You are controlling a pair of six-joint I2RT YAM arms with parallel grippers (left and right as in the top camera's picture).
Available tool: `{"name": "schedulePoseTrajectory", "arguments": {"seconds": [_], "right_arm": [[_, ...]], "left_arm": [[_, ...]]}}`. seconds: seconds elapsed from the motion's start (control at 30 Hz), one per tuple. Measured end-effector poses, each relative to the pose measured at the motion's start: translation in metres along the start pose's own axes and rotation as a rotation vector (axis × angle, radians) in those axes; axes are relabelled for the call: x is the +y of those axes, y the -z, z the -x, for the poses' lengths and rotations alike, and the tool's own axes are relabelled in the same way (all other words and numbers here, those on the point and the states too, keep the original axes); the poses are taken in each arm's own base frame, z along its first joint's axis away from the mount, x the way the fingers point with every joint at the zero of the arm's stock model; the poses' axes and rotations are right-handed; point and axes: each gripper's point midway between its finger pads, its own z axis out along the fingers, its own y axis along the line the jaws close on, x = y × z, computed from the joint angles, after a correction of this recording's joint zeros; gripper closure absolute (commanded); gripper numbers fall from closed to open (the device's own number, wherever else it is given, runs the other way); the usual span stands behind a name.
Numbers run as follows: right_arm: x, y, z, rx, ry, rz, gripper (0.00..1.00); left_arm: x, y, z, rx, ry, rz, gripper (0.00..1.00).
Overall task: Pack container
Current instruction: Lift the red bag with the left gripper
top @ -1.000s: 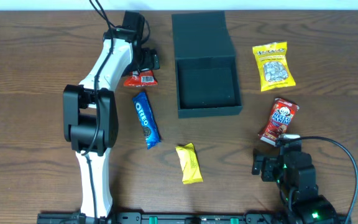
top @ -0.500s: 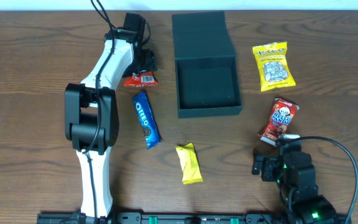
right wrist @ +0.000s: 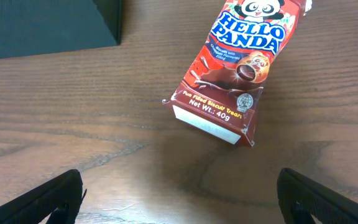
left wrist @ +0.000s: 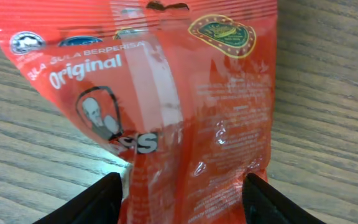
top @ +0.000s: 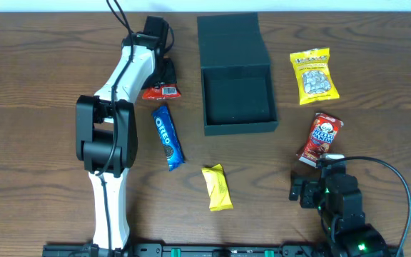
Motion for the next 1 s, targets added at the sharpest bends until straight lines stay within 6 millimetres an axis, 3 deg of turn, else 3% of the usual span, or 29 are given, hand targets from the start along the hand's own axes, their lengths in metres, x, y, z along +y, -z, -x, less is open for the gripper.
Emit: {"name": "schedulePoseTrajectory", "arguments": {"seconds": [0.17,0.37,0.47,0.57,1.0], "right_arm": [[0.000,0.000,0.000,0.000,0.000,0.000,0.01],[0.000,0.000,0.000,0.000,0.000,0.000,0.01],[0.000,0.000,0.000,0.000,0.000,0.000,0.01],[0.000,0.000,0.000,0.000,0.000,0.000,0.01],[0.000,0.000,0.000,0.000,0.000,0.000,0.01]], "left_arm": [[-0.002,-0.001,-0.001,0.001,-0.008,0.003,0.65],[-0.002,-0.002,-0.001,-0.006,-0.017,0.015,0.70],[-0.002,-0.001,0.001,-0.012,-0.012,0.016,0.91],[-0.006,0.006,0.009,-0.037,-0.017,0.006,0.93],[-0.008,0.006,0.009,-0.038,-0.021,0.005,0.87]]}}
